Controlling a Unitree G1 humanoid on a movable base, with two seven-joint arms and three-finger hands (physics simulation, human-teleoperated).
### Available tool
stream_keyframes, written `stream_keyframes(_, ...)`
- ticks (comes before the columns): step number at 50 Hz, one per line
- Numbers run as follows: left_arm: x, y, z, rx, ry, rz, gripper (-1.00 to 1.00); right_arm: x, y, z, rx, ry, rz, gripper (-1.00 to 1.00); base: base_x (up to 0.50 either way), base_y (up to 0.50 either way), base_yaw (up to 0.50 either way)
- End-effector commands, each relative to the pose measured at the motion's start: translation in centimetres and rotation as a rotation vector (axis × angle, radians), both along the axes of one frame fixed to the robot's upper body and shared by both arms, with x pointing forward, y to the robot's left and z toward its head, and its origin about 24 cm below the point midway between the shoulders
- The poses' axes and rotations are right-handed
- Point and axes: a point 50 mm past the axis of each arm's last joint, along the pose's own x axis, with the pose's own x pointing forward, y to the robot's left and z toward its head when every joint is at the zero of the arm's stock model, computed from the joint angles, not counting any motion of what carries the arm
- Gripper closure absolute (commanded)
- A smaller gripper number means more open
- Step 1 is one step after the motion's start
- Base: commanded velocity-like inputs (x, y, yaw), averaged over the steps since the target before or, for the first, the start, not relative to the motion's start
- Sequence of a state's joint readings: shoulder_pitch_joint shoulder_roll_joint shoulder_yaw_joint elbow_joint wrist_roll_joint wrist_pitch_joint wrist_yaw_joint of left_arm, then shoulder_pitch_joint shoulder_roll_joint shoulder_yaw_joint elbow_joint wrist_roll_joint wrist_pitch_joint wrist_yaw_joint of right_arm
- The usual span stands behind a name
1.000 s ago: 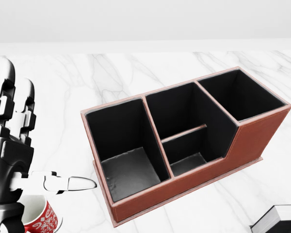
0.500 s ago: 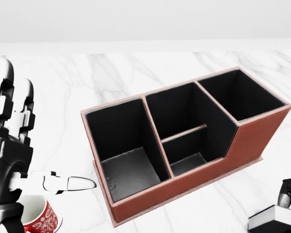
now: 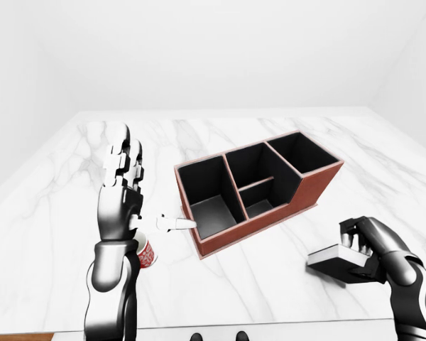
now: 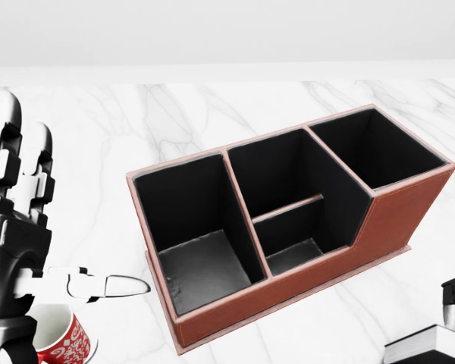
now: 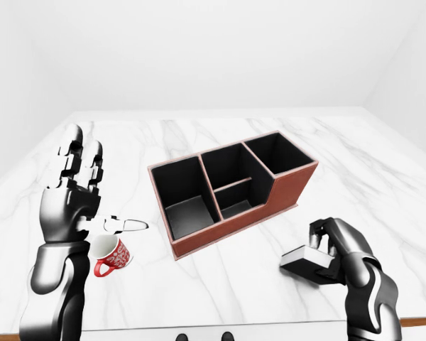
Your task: Pick up the book and place it in the back compartment of the caddy.
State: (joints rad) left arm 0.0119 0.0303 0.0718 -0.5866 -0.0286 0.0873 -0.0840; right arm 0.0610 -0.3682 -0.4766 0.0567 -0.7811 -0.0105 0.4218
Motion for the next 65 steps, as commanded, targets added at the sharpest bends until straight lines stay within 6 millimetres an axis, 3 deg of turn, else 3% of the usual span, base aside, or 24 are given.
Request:
stream_keyframes(1,0.0,0.1,0.2,-0.002,-0.01,0.004,-1.0,-0.6,0.9,3.4,-0.01,-0.101,0.02,1.0,0.0,0.0,0.0)
stream_keyframes(15,-0.1,0.1,0.1,-0.002,-0.007,0.003,-1.0,-0.7,2.5,5.1,-0.04,-0.133,0.08,1.0,0.0,0.0,0.0)
stream_keyframes(36,-0.1,0.0,0.1,-0.001,-0.005,0.001,-1.0,0.8,5.6,9.9,-0.113,-0.216,0.203,1.0,0.0,0.0,0.0)
stream_keyframes(65,0.0,-0.2,-0.3,0.0,0.013,-0.002,-1.0,1.9,8.5,12.4,-0.181,-0.317,0.306,1.0,0.0,0.0,0.0)
